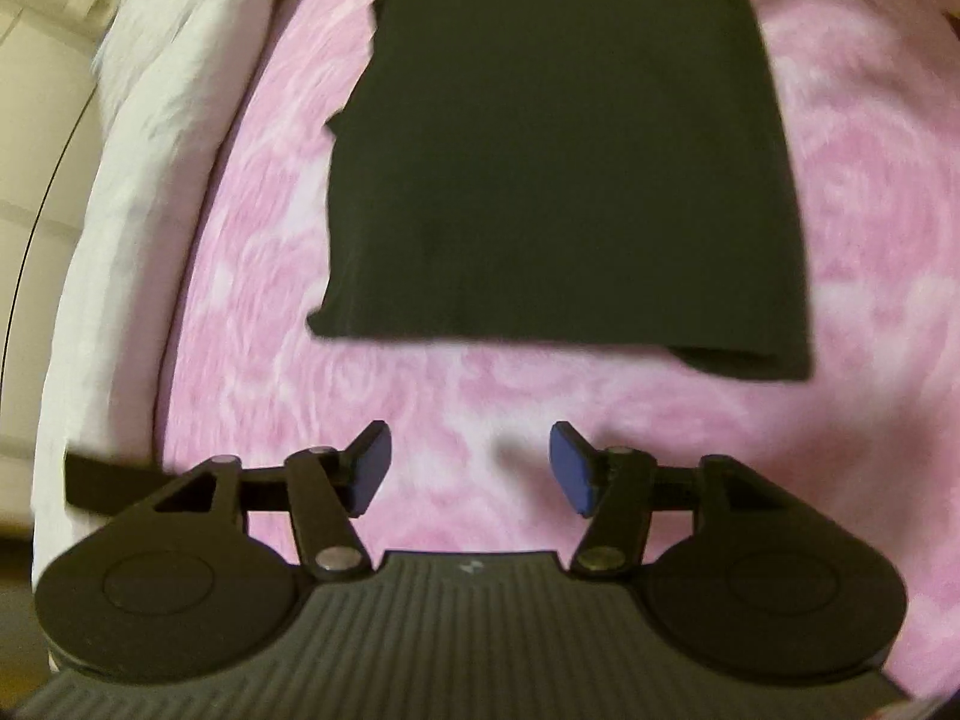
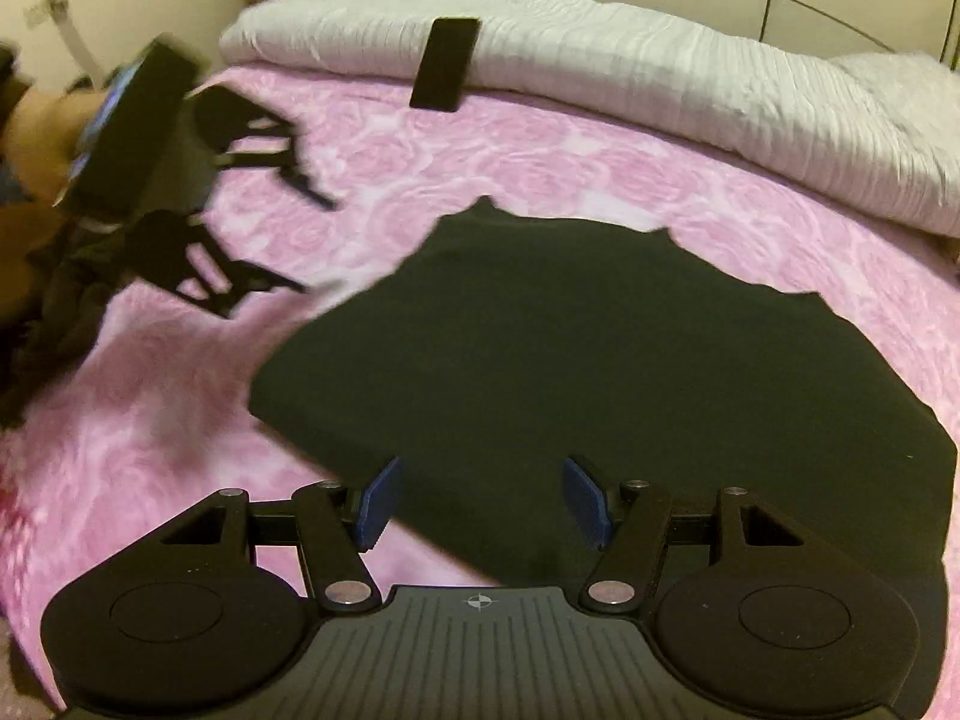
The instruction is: Fold clothes
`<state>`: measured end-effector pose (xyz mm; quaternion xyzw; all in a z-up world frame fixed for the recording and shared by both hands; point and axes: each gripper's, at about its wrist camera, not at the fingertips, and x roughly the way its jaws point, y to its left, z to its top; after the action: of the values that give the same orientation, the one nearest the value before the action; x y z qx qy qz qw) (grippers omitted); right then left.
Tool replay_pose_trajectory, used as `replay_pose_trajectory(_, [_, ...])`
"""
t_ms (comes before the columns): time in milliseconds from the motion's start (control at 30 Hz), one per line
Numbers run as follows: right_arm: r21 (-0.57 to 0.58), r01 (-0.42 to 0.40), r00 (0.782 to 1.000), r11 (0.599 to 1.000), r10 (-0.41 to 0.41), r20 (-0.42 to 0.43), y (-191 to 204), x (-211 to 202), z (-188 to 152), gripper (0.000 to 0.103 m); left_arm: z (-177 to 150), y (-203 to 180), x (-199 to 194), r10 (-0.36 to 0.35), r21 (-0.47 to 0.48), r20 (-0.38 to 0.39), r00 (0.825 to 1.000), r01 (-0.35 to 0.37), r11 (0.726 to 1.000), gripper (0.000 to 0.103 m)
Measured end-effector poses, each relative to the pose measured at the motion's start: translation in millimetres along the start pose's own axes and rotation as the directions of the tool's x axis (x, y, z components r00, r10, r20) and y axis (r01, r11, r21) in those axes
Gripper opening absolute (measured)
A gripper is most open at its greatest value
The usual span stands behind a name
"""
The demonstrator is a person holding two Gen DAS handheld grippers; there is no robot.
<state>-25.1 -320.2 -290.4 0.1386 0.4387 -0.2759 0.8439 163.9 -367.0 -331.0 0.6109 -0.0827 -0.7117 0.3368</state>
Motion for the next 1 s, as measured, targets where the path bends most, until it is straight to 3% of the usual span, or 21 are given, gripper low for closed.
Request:
replay_pose_trajectory(133, [-0.049, 0.09, 0.994, 0.995, -0.093, -0.055, 72, 39, 11, 0.063, -23, 13, 11, -0.015, 0.074, 0.09, 0.996, 0.008, 0.997, 0.062])
replay_pose_trajectory(200, [-0.143, 0.123, 0.988, 0.982, -0.135, -0.077, 107, 60, 15, 0.063, -35, 17, 13, -0.014, 0.118, 0.128, 0.992, -0.001, 0.993, 0.064])
replay_pose_trajectory(267, [-0.283, 0.181, 0.974, 0.942, -0.212, -0.085, 135, 80, 11, 0.063, -45, 22, 17, -0.016, 0.132, 0.149, 0.989, -0.004, 0.991, 0.064])
replay_pose_trajectory(333, [-0.42, 0.239, 0.952, 0.876, -0.297, -0.077, 153, 99, 3, 0.063, -53, 25, 21, -0.023, 0.14, 0.167, 0.986, 0.0, 0.99, 0.064])
replay_pose_trajectory(400, [-0.489, 0.294, 0.932, 0.821, -0.359, -0.042, 158, 112, -3, 0.063, -58, 23, 24, -0.03, 0.179, 0.191, 0.981, -0.005, 0.984, 0.064])
replay_pose_trajectory(467, [-0.509, 0.325, 0.924, 0.797, -0.382, -0.008, 156, 122, -3, 0.063, -60, 20, 29, -0.042, 0.232, 0.217, 0.975, -0.009, 0.973, 0.065])
replay_pose_trajectory(533, [-0.479, 0.33, 0.928, 0.813, -0.373, 0.006, 146, 125, 1, 0.061, -57, 18, 34, -0.05, 0.274, 0.24, 0.969, -0.018, 0.962, 0.067])
replay_pose_trajectory(567, [-0.452, 0.329, 0.931, 0.829, -0.365, 0.008, 140, 124, 4, 0.03, -55, 18, 37, -0.05, 0.288, 0.251, 0.967, -0.025, 0.957, 0.068])
replay_pose_trajectory(600, [-0.424, 0.326, 0.935, 0.845, -0.355, 0.009, 134, 120, 8, 0.009, -51, 18, 39, -0.05, 0.297, 0.265, 0.963, -0.032, 0.954, 0.069])
replay_pose_trajectory(767, [-0.292, 0.331, 0.943, 0.897, -0.328, 0.061, 109, 85, 26, 0.006, -25, 23, 59, -0.048, 0.357, 0.338, 0.94, -0.081, 0.931, 0.069])
replay_pose_trajectory(900, [-0.186, 0.322, 0.946, 0.928, -0.312, 0.085, 91, 59, 38, 0.006, 0, 26, 76, -0.049, 0.424, 0.391, 0.919, -0.133, 0.896, 0.067])
replay_pose_trajectory(967, [-0.156, 0.314, 0.949, 0.936, -0.303, 0.091, 85, 53, 44, 0.006, 9, 30, 81, -0.059, 0.45, 0.392, 0.918, -0.136, 0.883, 0.048])
replay_pose_trajectory(1000, [-0.143, 0.309, 0.95, 0.94, -0.299, 0.091, 83, 50, 46, 0.006, 13, 33, 83, -0.064, 0.461, 0.391, 0.918, -0.135, 0.877, 0.027])
